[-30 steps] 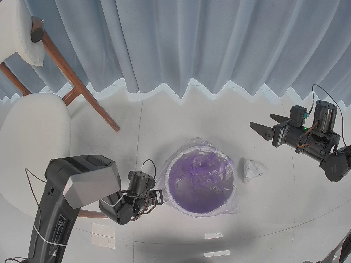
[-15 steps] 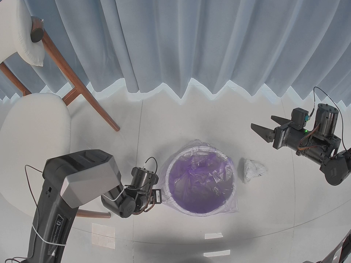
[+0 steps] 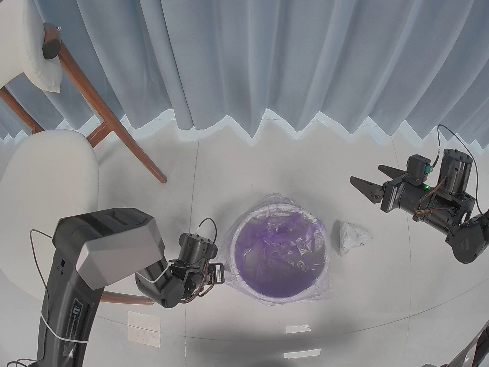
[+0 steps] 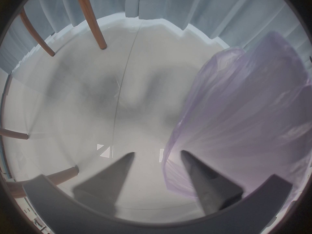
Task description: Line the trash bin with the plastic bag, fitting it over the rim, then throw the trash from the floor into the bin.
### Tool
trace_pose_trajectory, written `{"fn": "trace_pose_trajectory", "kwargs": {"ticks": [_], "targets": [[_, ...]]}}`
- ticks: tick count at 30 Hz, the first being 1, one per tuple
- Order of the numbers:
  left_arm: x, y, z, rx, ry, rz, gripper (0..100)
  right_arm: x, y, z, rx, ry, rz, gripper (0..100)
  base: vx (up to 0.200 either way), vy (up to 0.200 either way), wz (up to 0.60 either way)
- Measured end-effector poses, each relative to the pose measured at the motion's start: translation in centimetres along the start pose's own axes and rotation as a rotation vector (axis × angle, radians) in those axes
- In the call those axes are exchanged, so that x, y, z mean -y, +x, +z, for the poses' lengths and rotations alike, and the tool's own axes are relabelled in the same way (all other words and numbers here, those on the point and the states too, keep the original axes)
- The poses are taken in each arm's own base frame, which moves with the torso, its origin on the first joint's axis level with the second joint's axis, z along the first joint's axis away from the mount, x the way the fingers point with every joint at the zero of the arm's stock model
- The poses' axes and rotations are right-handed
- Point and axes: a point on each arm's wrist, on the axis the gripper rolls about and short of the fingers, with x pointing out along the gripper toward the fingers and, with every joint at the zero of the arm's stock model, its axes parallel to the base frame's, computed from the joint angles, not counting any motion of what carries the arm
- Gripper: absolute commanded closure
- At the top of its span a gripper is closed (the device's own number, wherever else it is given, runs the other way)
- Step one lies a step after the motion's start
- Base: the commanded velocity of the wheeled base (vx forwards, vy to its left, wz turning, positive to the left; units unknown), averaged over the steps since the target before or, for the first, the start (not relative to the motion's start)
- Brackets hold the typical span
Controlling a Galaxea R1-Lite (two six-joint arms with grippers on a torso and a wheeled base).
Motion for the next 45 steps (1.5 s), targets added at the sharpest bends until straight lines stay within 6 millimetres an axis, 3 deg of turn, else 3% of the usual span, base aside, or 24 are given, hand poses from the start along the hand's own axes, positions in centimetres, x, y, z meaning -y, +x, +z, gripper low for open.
{"fn": "trace_pose_trajectory", "kwargs": {"ticks": [7,13,26,32,37,45], "targets": [[-0.5,-3.2,0.5,0.037,-0.015,-0.017,0,0.1,-0.1,-0.2,0.01,-0.004,-0.011,0,0.0,0.0,0.0],[-1.3,-7.3,0.2,0.048,-0.016,-0.025,0,0.1,-0.3,-0.2,0.01,-0.003,-0.02,0,0.0,0.0,0.0],[-3.5,-20.4,2.4,0.316,-0.08,-0.144,0,0.4,-2.6,-2.1,0.012,0.002,-0.056,0,0.0,0.0,0.0],[-5.6,-26.3,0.9,0.389,-0.089,-0.207,0,0.3,-5.2,-4.5,0.008,0.008,-0.087,0,0.0,0.0,0.0],[-7.4,-28.7,0.0,0.44,-0.115,-0.204,0,0.4,-7.2,-6.2,-0.021,0.024,-0.121,0,0.0,0.0,0.0],[-8.1,-30.2,-0.1,0.487,-0.149,-0.218,0,-0.2,-9.5,-8.4,-0.104,0.091,-0.141,0,0.0,0.0,0.0]]}}
